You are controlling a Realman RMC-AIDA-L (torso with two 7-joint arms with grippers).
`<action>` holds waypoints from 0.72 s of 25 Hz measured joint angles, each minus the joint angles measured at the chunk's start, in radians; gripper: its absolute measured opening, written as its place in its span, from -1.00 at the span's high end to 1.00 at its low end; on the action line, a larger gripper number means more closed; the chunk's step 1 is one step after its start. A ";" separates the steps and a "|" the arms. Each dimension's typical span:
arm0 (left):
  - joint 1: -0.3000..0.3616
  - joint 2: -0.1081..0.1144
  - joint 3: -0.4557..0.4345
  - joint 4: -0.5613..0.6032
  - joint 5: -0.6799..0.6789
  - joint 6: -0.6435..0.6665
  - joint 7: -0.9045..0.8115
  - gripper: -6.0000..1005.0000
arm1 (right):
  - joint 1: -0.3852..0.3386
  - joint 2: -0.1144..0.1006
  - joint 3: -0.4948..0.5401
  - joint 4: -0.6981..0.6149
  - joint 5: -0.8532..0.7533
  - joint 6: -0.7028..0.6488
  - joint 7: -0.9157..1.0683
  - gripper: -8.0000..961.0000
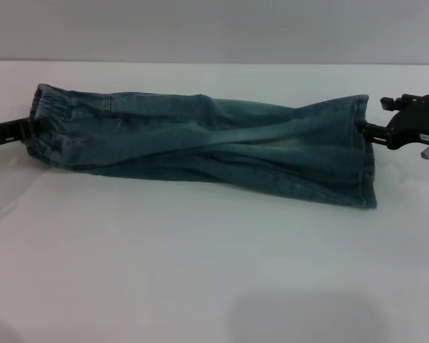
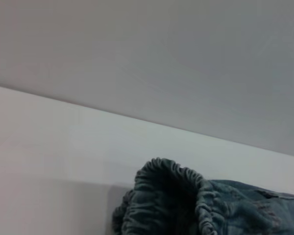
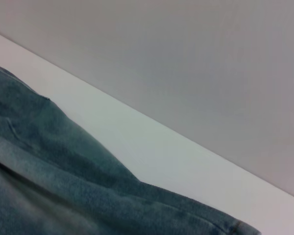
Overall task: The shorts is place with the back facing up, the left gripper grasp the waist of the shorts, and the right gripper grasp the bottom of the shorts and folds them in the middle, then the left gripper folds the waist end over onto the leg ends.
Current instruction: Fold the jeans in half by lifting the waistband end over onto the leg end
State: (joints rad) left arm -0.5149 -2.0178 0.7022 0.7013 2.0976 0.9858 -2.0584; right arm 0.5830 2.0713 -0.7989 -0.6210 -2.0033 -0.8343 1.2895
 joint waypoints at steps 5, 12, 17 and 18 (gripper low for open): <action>0.000 -0.004 -0.005 0.028 -0.030 0.045 0.009 0.89 | 0.008 0.002 -0.005 0.010 0.026 0.000 -0.001 -0.34; -0.044 -0.022 0.002 0.110 -0.212 0.242 0.083 0.89 | 0.035 0.004 -0.093 0.028 0.136 0.007 -0.007 -0.34; -0.104 -0.026 0.002 0.129 -0.247 0.298 0.085 0.89 | 0.085 0.011 -0.204 0.058 0.178 0.019 0.020 -0.33; -0.110 -0.026 0.002 0.129 -0.248 0.301 0.085 0.89 | 0.085 0.011 -0.204 0.058 0.178 0.019 0.020 -0.33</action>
State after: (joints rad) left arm -0.6247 -2.0434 0.7041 0.8304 1.8495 1.2871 -1.9735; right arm 0.6679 2.0821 -1.0027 -0.5633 -1.8251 -0.8155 1.3099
